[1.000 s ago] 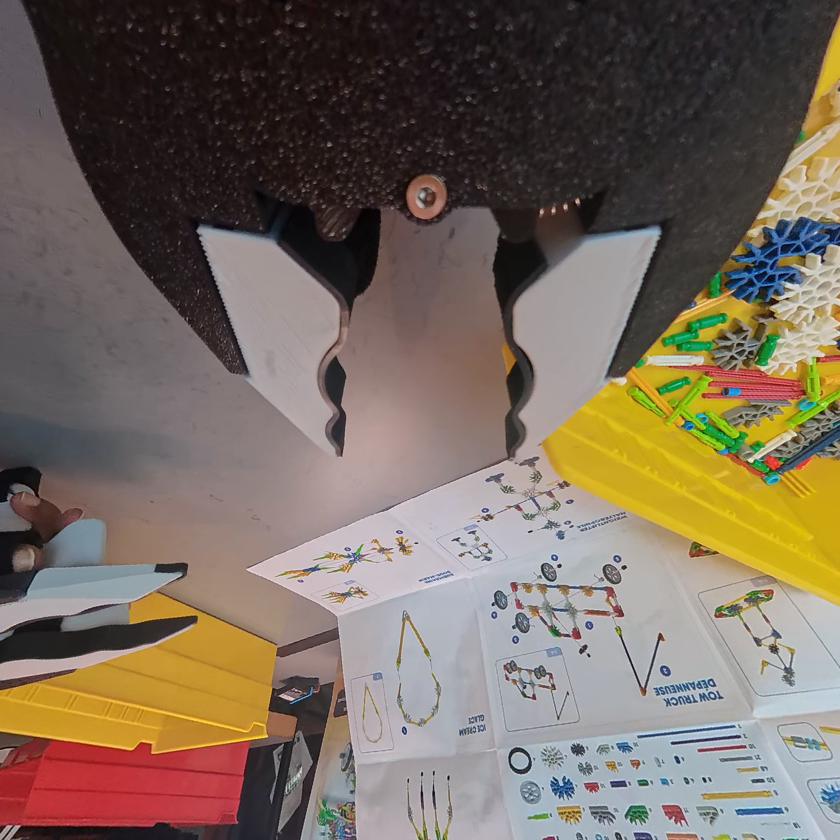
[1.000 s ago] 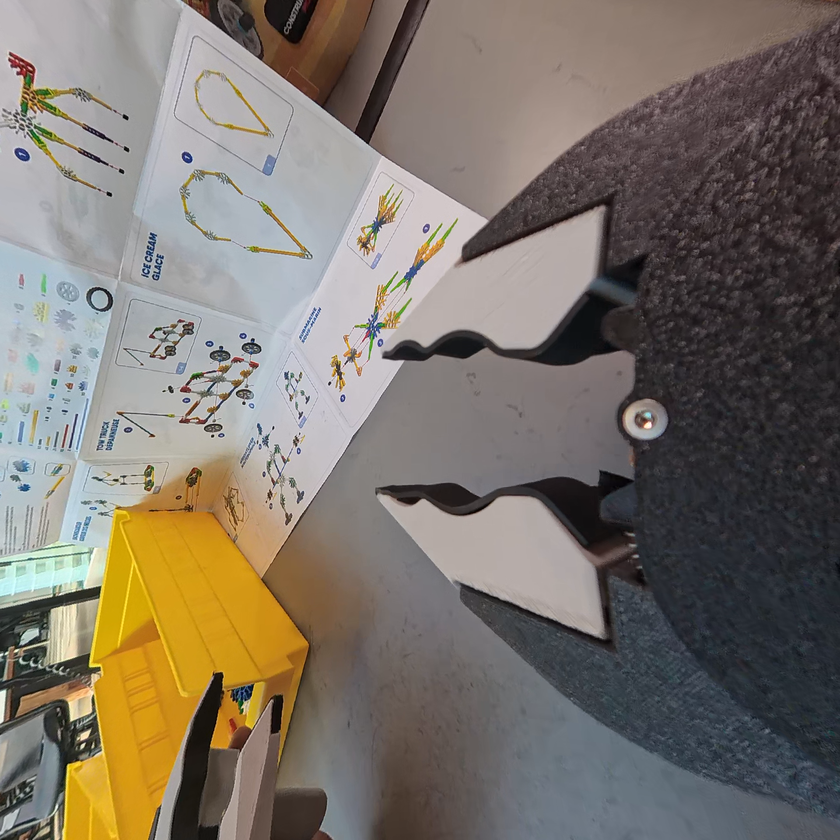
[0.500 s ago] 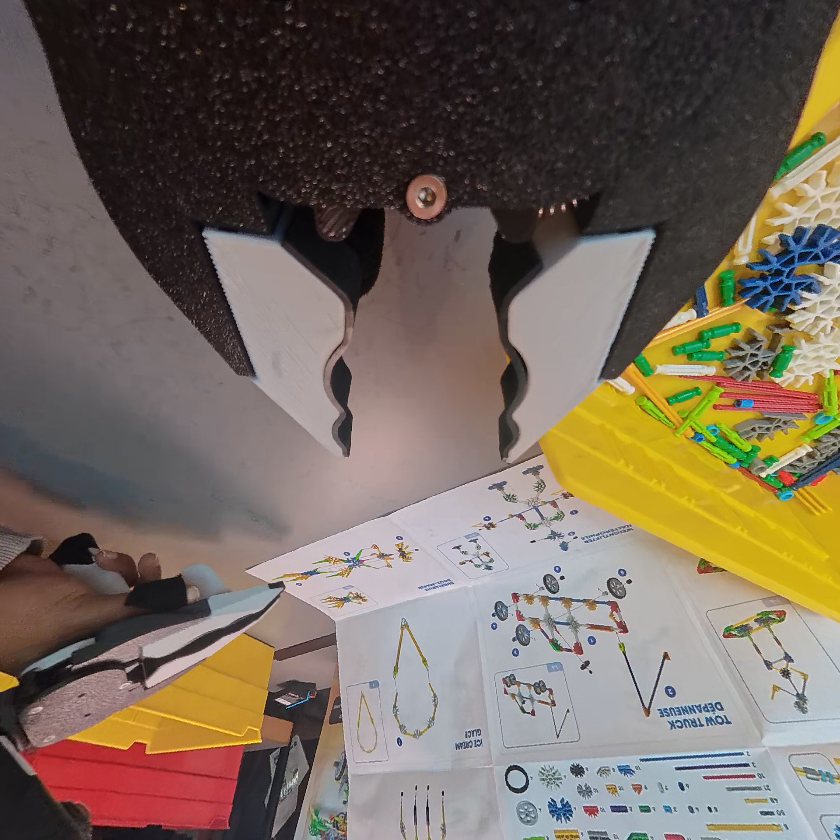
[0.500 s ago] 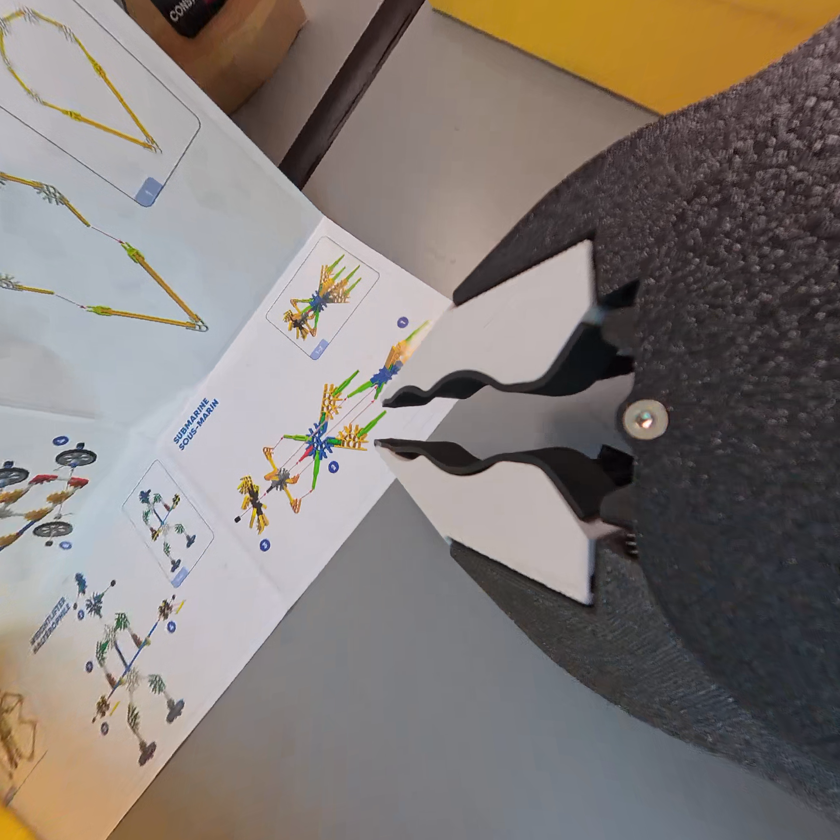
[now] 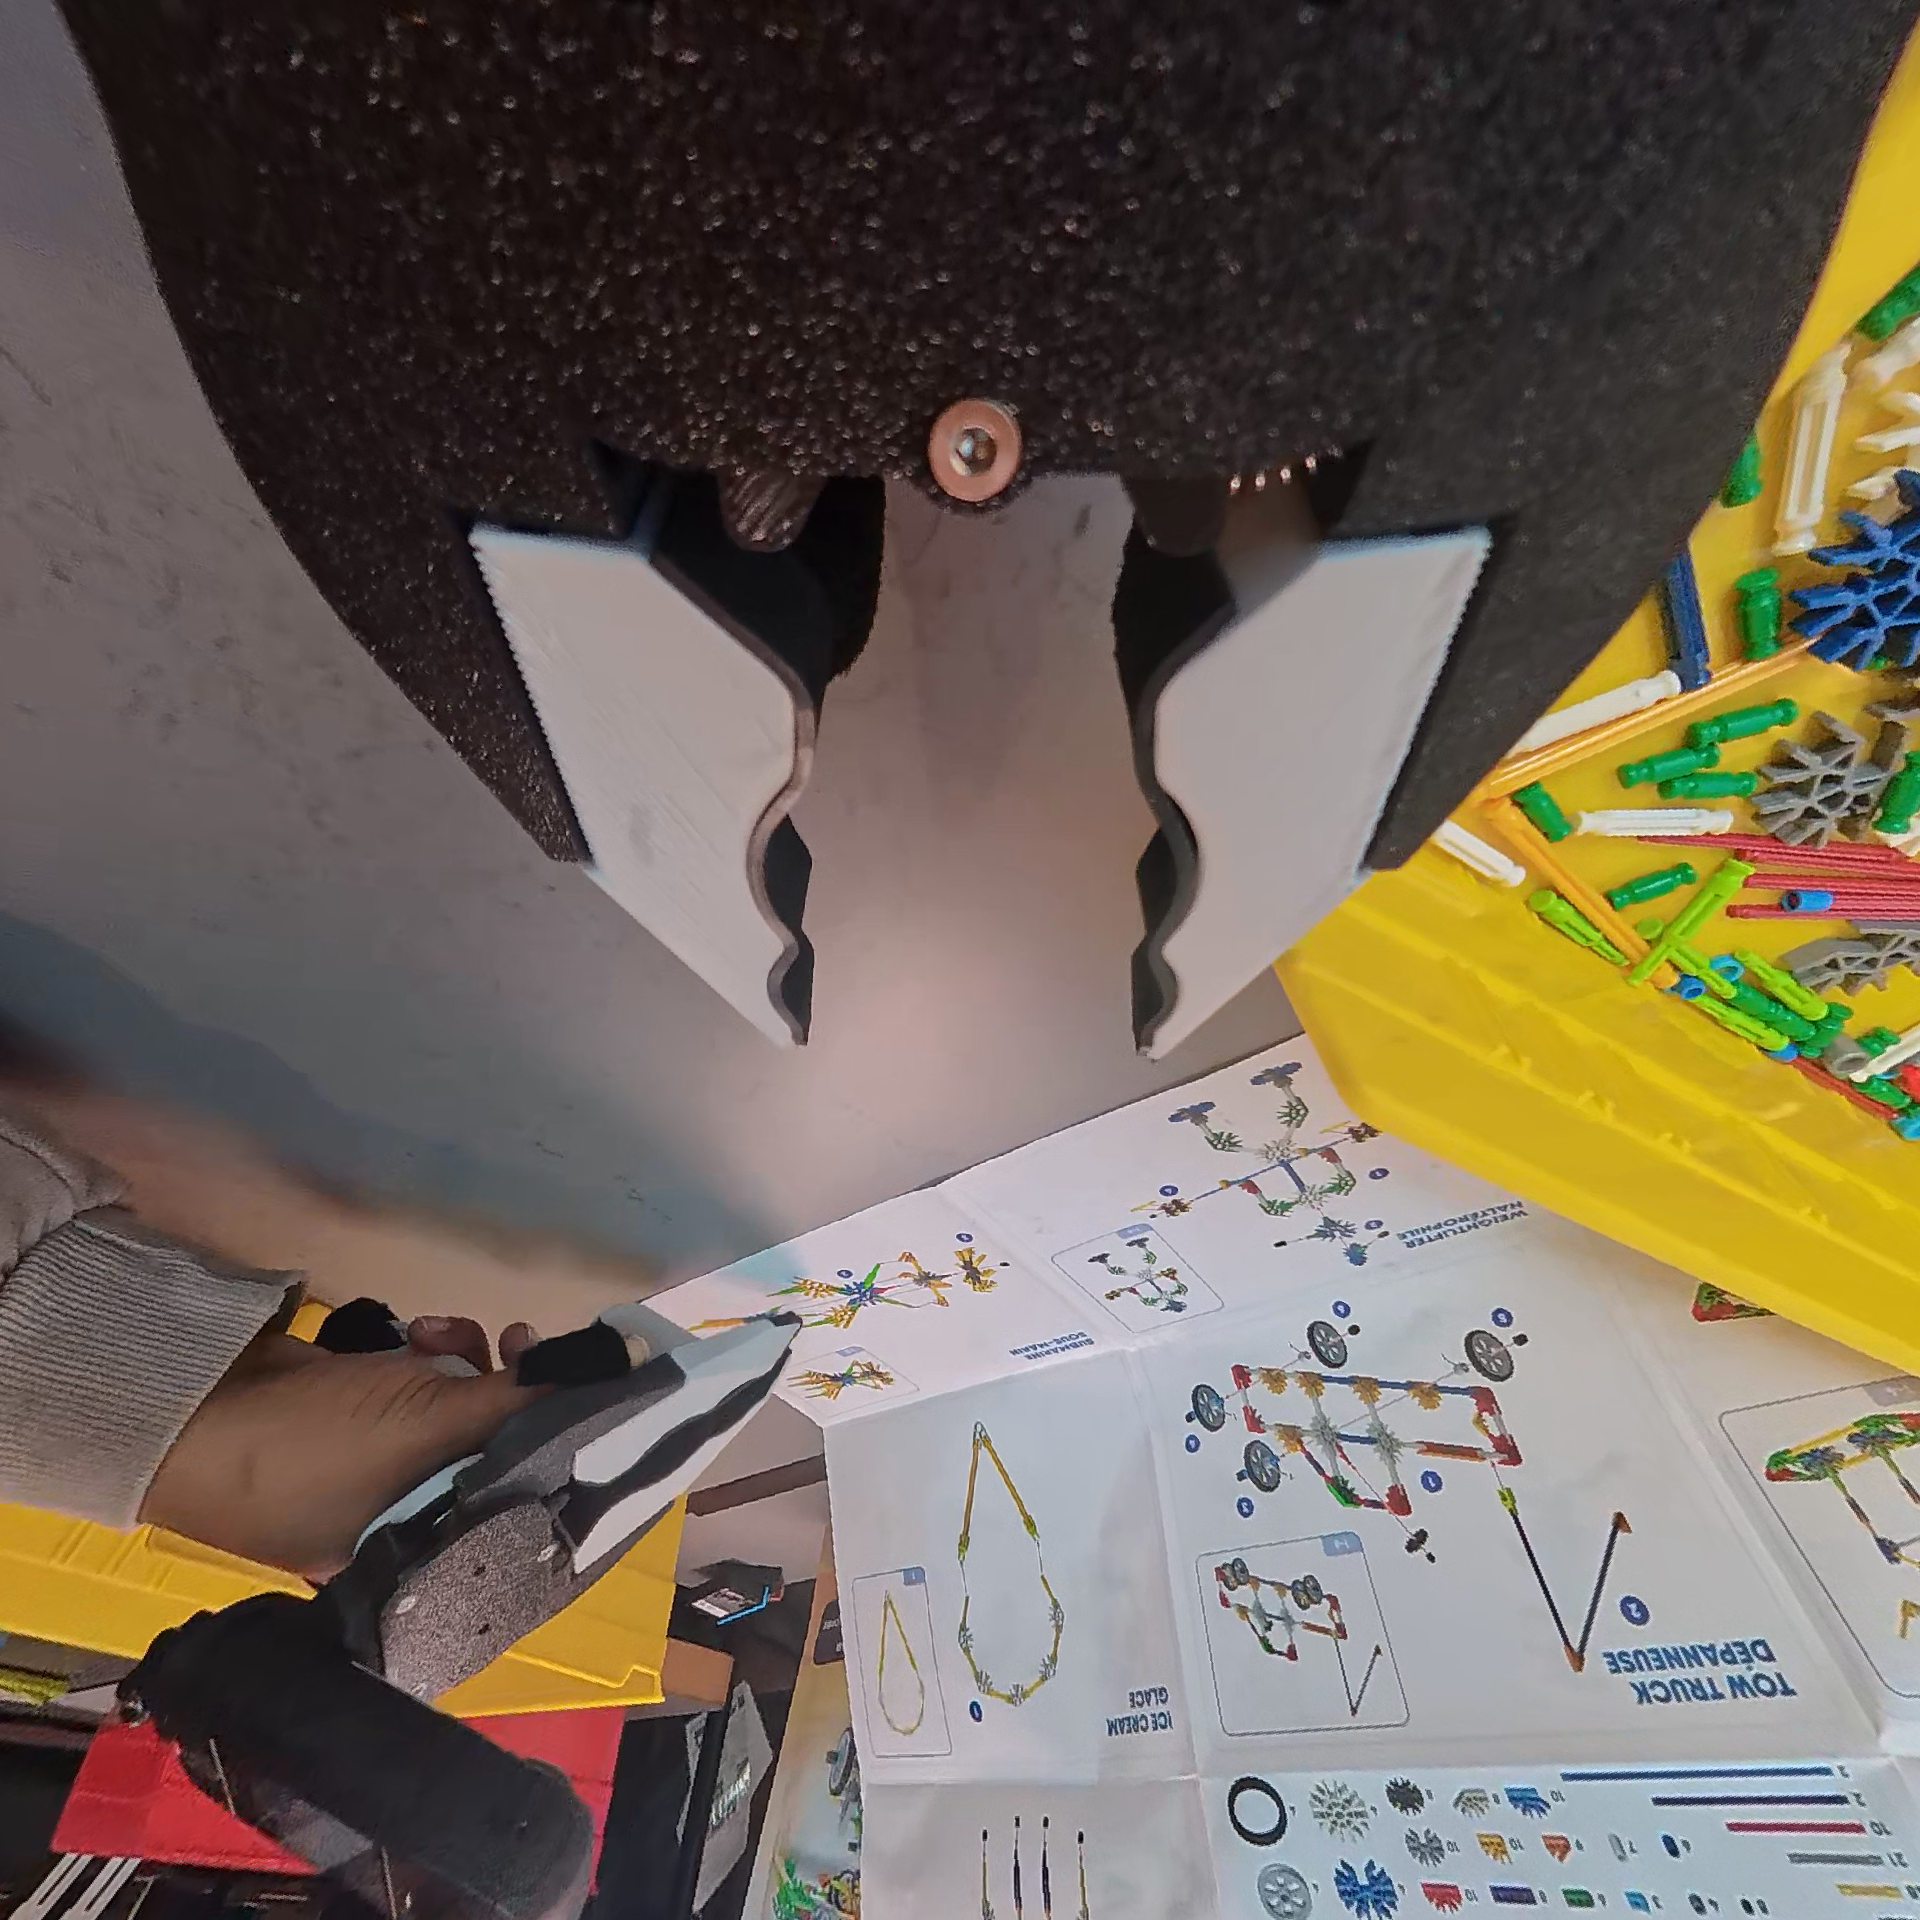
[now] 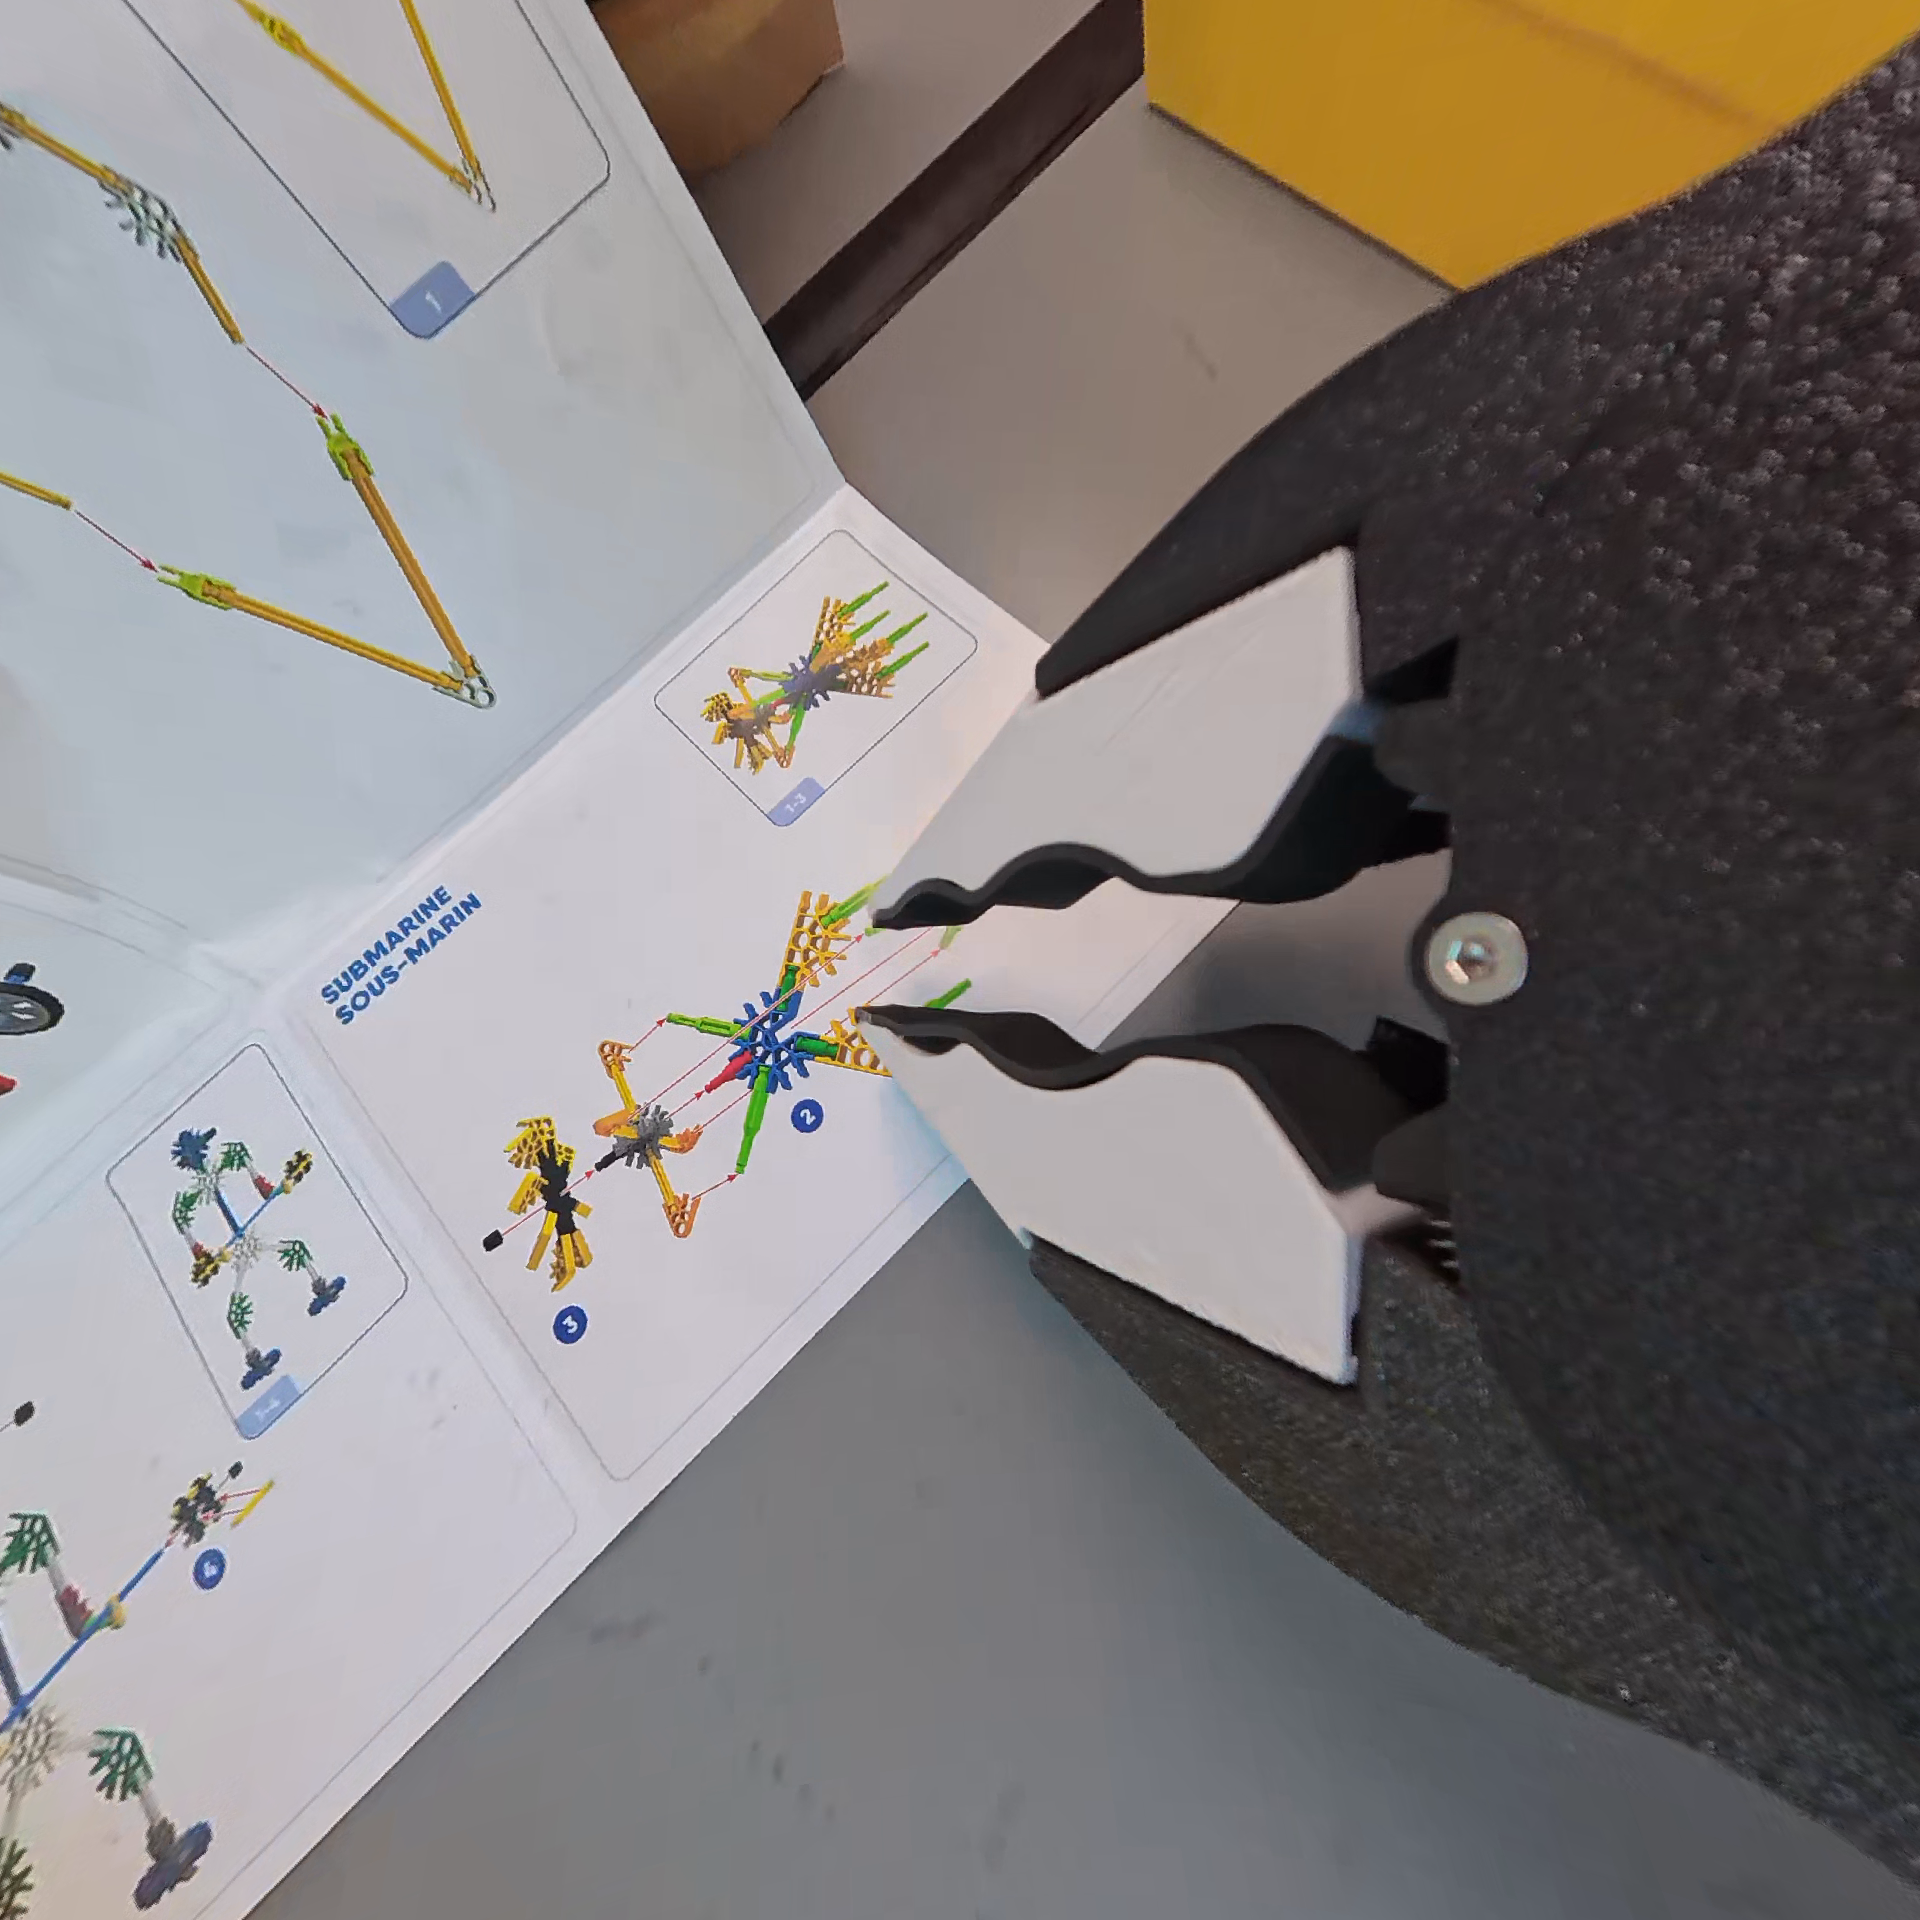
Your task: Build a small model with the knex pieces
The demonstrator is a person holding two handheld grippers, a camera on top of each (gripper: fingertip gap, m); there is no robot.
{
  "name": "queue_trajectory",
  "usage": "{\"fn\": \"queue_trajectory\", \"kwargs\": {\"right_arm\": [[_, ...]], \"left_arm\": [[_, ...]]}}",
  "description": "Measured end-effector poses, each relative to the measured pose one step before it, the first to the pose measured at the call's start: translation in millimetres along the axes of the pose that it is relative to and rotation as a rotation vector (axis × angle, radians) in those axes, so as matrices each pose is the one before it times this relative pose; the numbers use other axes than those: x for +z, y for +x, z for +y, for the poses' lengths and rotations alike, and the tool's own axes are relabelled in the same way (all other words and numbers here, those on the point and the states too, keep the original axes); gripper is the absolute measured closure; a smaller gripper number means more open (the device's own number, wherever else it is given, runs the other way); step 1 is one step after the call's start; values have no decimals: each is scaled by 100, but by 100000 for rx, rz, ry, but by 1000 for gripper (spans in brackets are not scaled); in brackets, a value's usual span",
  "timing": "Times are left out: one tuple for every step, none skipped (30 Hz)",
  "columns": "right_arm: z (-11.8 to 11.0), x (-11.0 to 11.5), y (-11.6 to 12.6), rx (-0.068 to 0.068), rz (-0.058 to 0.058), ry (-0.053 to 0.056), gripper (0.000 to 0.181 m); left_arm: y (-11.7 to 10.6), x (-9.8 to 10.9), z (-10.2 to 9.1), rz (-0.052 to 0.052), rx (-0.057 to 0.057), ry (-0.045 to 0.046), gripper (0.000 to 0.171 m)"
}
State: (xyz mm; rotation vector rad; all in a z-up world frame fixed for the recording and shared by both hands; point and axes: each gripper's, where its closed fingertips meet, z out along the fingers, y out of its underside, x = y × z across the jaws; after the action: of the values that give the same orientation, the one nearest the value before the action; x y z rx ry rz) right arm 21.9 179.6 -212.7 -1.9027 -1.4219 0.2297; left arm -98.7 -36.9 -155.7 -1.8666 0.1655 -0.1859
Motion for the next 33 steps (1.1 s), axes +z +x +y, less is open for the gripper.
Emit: {"fn": "queue_trajectory", "kwargs": {"right_arm": [[66, -17, 59, 1409, -651, -84, 168], [389, 169, 13, 595, -560, -1751, 168], [654, 334, -64, -201, -514, -2819, 167], [426, 317, -155, -3, -881, -1144, 169], [-176, -11, -285, 1966, -2024, 1874, 169], [-17, -29, 51, 1148, -324, 7, 169], [26, -66, 261, -347, 1050, -549, 164], [-171, -139, 252, -134, 963, 954, 161], [-287, -183, 90, 1039, -273, 1916, 161], [-236, -167, -13, 1506, -944, 1526, 161], [-63, -99, 50, 675, -329, 522, 161], [210, 6, 159, -368, 749, -925, 160], [475, 164, 129, -828, 702, -2237, 161], [557, 272, -23, -578, -202, -2371, 160], [-246, 1, -173, 1508, -1632, 2558, 163], [80, 15, -8, 1171, -869, -423, 162], [-10, -101, 225, -452, 822, -131, 159], [-128, -183, 347, -1069, 1794, 764, 159], [-256, -230, 201, -4, 737, 1611, 160], [-174, -170, 9, 921, -768, 1069, 160], [54, -58, -35, 639, -947, -142, 160], [340, 70, 96, -895, 290, -1660, 161], [509, 183, 183, -2361, 1461, -2326, 161], [236, 136, 24, -2168, 888, -549, 162], [-197, -97, -184, 114, -698, 1546, 163], [1, -69, -36, 469, -177, -388, 163], [-185, -123, 145, -127, 848, 839, 163], [-212, -127, 106, 22, 392, 1070, 163], [-60, -44, 11, 618, -417, 188, 163], [138, 78, -86, 692, -833, -719, 163], [360, 214, -158, 191, -975, -1622, 163], [72, 155, -79, 219, -297, 395, 163], [-47, -30, -107, 433, -684, 436, 163]], "left_arm": [[-5, 14, 33, 139, -281, -67, 110], [-9, 6, 11, 25, -133, -31, 110], [-19, 2, 15, 25, -138, -54, 110], [-5, 3, 13, 96, -195, -41, 110], [3, -1, 9, 75, -175, 8, 110], [0, -10, -1, 22, -64, 28, 110], [10, -14, 1, 19, 73, -53, 110], [16, 5, 19, -8, 143, -160, 110], [20, -2, 17, 6, 143, -125, 110], [25, 0, -4, 36, 133, -45, 110], [20, 7, 14, -10, 106, -36, 110], [8, 2, 5, -56, 59, -36, 110], [2, 13, 25, -27, 12, -63, 110], [-5, 25, 28, -1, -27, -132, 110], [-3, 12, 37, 7, -19, -174, 110], [-16, 5, 17, -37, -14, -71, 110], [-6, -27, -28, -28, 1, 130, 110], [10, -12, -38, 46, 30, 176, 110], [15, -18, -26, 76, 15, 93, 110], [48, -4, -15, 177, -12, 58, 110], [61, 13, -2, 293, -43, -11, 110], [87, 24, 26, 393, -114, -94, 110], [91, 30, 25, 468, -190, -114, 110], [83, 53, 46, 403, -151, -173, 110], [51, 39, 75, 237, -14, -286, 110], [31, 40, 57, 144, 70, -317, 110], [17, 19, 49, 56, 54, -193, 110], [-22, 9, 13, -92, 87, -49, 110], [-55, -4, 3, -248, 153, -17, 110], [-75, -7, 16, -265, 112, -41, 110], [-69, 9, 26, -202, -52, -91, 110], [-53, 17, 37, -67, -189, -123, 110], [-30, 1, 23, 67, -203, -134, 110]]}}
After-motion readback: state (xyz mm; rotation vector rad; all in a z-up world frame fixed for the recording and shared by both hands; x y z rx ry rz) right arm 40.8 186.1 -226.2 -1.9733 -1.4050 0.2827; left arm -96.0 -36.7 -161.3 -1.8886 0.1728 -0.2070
